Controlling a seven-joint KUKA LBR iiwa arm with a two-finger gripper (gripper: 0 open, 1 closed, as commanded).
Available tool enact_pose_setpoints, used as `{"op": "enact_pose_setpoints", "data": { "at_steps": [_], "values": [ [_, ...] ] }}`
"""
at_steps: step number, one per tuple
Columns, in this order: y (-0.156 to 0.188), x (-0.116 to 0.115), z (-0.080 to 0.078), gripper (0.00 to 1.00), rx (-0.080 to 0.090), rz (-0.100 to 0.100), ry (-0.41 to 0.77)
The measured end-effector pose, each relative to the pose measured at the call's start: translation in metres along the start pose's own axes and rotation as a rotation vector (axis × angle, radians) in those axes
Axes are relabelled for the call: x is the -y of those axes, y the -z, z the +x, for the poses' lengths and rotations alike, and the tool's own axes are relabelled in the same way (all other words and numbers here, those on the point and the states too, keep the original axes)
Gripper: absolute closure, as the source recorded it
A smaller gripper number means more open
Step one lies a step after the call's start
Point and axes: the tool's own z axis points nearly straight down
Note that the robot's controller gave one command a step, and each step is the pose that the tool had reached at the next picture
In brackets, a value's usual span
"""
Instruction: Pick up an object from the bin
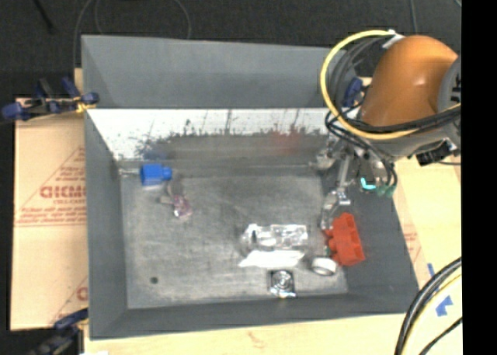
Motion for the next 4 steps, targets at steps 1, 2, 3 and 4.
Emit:
{"op": "enact_pose_setpoints", "data": {
  "at_steps": [1, 2, 3, 4],
  "values": [
    [-0.136, 0.019, 0.068, 0.00, 0.009, 0.002, 0.021],
    [-0.138, -0.004, 0.065, 0.00, 0.021, 0.006, 0.014],
    [-0.137, -0.005, 0.064, 1.00, 0.022, 0.005, 0.020],
    [-0.032, -0.014, 0.041, 1.00, 0.014, 0.002, 0.320]
  ]
}}
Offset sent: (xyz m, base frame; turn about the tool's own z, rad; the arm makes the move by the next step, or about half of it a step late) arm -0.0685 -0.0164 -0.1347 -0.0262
